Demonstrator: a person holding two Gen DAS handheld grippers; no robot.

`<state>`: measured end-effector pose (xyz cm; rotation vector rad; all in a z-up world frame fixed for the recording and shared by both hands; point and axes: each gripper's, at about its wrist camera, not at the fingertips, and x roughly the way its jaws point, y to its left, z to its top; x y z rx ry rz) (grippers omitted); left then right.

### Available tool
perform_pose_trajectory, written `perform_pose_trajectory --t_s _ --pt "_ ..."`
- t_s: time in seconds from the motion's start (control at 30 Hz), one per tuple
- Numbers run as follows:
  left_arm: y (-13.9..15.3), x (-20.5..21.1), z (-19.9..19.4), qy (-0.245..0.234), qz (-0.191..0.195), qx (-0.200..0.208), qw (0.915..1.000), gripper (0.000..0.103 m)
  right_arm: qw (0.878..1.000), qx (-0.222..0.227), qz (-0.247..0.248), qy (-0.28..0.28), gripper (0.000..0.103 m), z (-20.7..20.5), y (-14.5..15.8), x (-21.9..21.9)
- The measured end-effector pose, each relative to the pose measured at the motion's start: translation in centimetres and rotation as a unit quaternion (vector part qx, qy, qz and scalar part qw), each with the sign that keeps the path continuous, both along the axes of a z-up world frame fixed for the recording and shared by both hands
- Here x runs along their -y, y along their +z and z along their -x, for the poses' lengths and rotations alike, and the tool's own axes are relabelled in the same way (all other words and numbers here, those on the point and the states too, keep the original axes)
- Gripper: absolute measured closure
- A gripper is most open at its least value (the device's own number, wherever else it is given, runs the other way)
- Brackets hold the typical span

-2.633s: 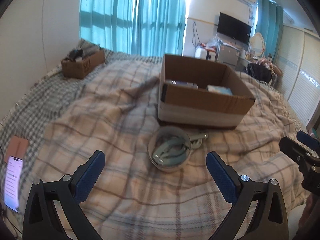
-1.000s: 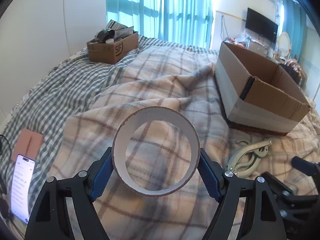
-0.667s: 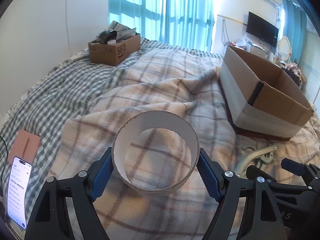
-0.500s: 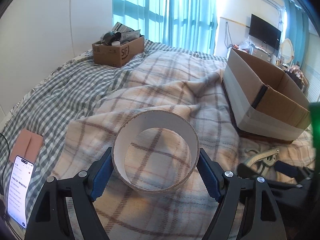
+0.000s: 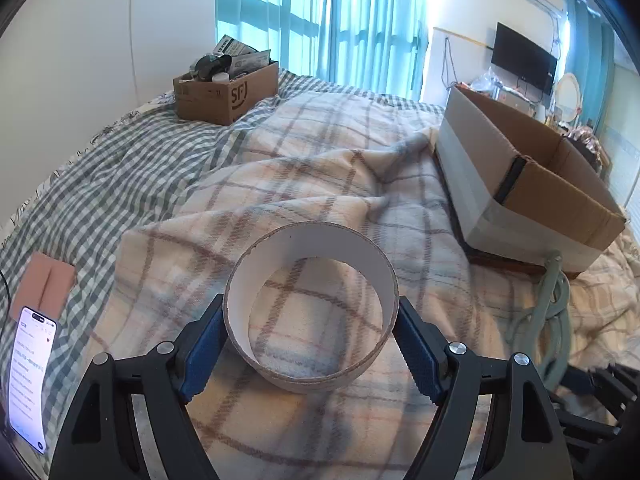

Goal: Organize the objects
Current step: 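Grasp the pale green clip with the right gripper and lift it, then lower the tape roll and clip into the cardboard box and release both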

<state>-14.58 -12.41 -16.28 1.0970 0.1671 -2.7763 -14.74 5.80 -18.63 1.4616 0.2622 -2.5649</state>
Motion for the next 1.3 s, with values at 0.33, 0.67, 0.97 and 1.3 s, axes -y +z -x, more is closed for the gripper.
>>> perform_pose_trajectory --t_s 0.33,0.67,0.97,1.3 --pt "1.0 -2.2 -1.4 -0.061 -0.036 0.005 0.9975 0.021 0.999 -0.036 0.038 0.014 0.091 -2.5 4.0 -2.4" --pt "3.5 -7.3 -4.2 -0.112 -0.046 0.027 0.9923 0.021 0.993 -0.08 0.087 0.022 0.093 -5.1 8.5 -3.8" --pt "7.5 -10.1 -4.8 -0.131 -0.05 0.015 0.99 0.021 0.985 -0.136 0.105 0.009 0.093 -7.6 13.2 -7.0" --pt "13.7 -12.8 -0.8 -0.162 -0.031 -0.033 0.9857 0.022 0.971 -0.213 0.109 0.0 0.093 -6.1 19.9 -10.3"
